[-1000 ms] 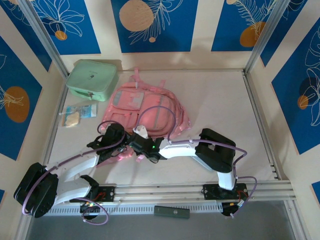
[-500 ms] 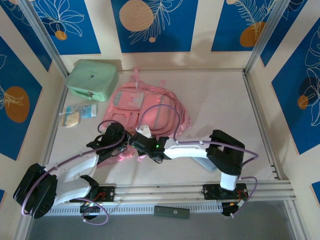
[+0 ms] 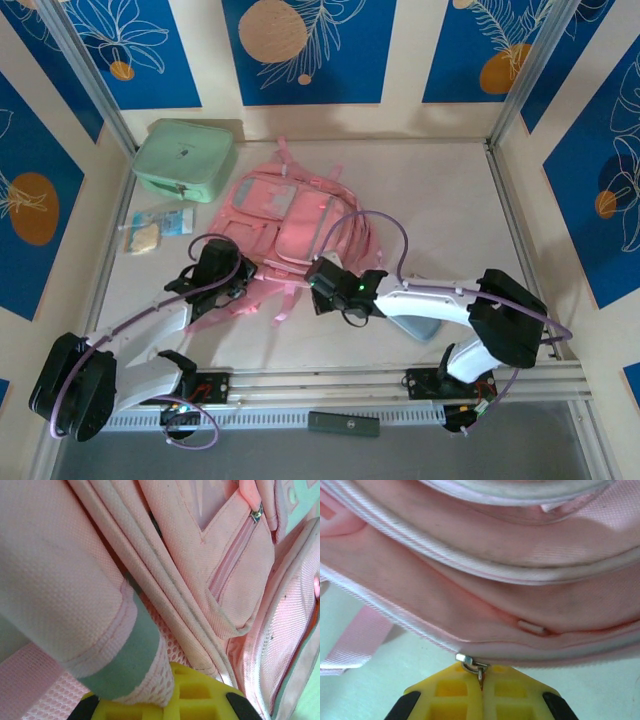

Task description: Pack books, pencil case, and school supplies into a backpack

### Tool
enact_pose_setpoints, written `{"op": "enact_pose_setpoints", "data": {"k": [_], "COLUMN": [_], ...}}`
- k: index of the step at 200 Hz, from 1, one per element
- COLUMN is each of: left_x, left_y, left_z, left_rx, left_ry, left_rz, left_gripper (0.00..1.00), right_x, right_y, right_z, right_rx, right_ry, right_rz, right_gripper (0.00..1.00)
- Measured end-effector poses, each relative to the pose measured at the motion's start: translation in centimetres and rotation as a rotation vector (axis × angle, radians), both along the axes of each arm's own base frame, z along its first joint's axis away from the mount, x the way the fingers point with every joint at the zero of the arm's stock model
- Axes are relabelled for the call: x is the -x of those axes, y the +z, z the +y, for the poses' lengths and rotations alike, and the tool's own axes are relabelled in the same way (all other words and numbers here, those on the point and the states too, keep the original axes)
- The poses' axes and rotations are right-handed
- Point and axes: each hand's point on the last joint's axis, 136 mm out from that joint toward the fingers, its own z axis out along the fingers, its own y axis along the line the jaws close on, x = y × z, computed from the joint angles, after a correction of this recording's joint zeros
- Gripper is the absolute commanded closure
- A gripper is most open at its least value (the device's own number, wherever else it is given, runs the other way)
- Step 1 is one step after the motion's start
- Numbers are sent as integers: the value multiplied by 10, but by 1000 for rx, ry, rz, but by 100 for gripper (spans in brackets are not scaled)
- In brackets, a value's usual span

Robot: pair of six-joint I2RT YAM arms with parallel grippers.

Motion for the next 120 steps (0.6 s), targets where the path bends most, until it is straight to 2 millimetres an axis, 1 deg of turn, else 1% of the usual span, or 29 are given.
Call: {"op": "enact_pose_setpoints", "data": {"k": [21, 43, 54, 69, 86, 120], "left_x": [0, 0, 0, 0, 0, -1], "left_y": [-1, -4, -7, -8, -8, -7], "left_z": [0, 0, 0, 0, 1, 1], "left_rx": [-1, -11, -14, -17, -19, -20], "left_ry": [-5, -12, -14, -15, -16, -16], "left_rz": [2, 10, 17, 23, 21, 18], "left_gripper": [100, 100, 100, 100, 100, 100], "right_x": [-4, -4, -5, -6, -8, -12], "right_y": [-8, -26, -32, -33, -34, -38], "right_z": [3, 6, 7, 10, 13, 16], "right_rx": [-8, 30, 41, 39, 37, 50], "right_ry": [31, 57, 64, 76, 87, 104], "right_rz": [14, 27, 27, 19, 9, -23], "right_gripper": [100, 100, 100, 98, 94, 91]}}
